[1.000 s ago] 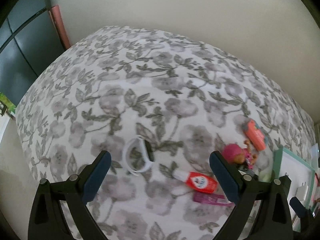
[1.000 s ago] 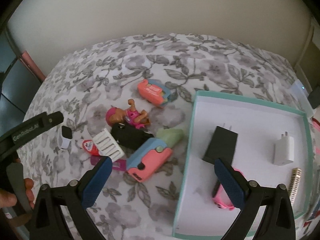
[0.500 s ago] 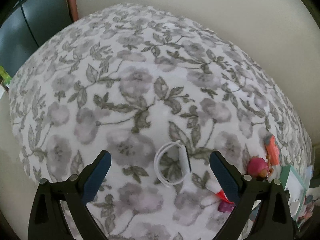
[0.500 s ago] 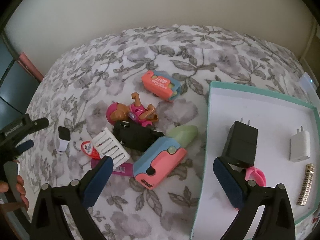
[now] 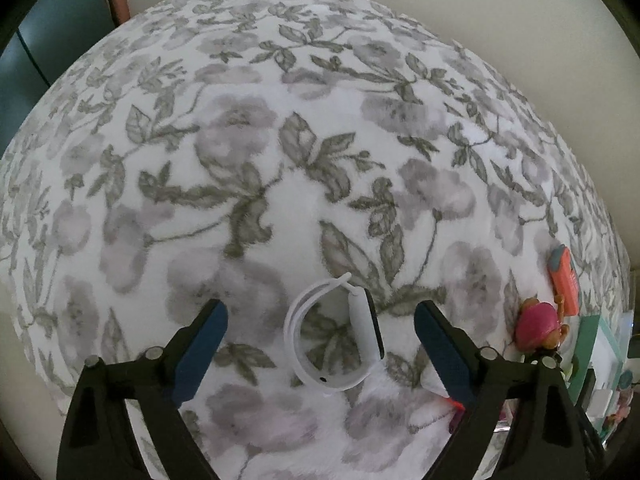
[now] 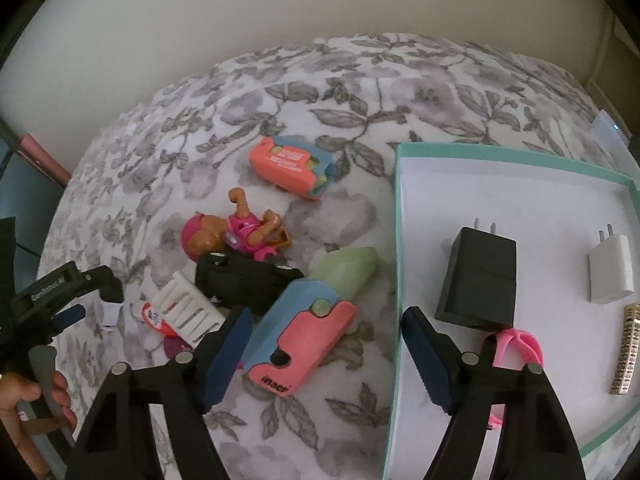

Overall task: Organize rigid objects
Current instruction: 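Grasp the white watch band with left gripper while right grasps the pink-blue inaer device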

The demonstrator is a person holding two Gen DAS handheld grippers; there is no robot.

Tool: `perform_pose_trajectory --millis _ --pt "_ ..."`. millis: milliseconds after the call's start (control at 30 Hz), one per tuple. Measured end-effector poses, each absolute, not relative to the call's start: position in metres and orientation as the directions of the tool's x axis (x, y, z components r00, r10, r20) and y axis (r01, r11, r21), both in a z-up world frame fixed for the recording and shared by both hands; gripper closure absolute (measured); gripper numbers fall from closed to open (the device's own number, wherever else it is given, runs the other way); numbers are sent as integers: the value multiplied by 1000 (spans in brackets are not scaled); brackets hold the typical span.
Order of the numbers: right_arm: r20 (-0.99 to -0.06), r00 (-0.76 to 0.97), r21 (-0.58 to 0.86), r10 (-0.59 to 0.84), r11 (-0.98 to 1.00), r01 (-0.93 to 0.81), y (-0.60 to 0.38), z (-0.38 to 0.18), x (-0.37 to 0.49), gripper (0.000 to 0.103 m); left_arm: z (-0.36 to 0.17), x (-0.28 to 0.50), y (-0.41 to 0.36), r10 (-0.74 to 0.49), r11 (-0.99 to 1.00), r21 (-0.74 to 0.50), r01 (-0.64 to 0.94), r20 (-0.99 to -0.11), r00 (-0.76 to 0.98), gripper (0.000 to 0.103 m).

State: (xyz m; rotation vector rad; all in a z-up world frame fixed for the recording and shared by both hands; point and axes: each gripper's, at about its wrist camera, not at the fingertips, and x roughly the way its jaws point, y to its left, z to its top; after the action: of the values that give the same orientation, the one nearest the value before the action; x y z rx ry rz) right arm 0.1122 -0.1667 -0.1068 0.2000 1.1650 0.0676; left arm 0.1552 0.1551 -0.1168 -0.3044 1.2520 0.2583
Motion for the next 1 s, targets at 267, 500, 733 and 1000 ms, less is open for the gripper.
perform_pose_trajectory --millis 267,500,733,1000 --pt "-895 429 166 126 985 56 -167 -99 112 32 -125 154 156 -2 930 -105 -352 -960 281 23" --pt "-876 451 191 170 982 1 -157 -88 111 44 -126 153 154 -15 935 -115 -337 -958 286 31" --pt "-906 389 189 169 982 14 -154 -111 114 44 -126 153 149 -15 935 -115 -335 -958 286 31" --pt "-914 366 195 172 981 24 -153 -119 117 44 -126 156 150 -5 944 -97 -316 -960 280 31"
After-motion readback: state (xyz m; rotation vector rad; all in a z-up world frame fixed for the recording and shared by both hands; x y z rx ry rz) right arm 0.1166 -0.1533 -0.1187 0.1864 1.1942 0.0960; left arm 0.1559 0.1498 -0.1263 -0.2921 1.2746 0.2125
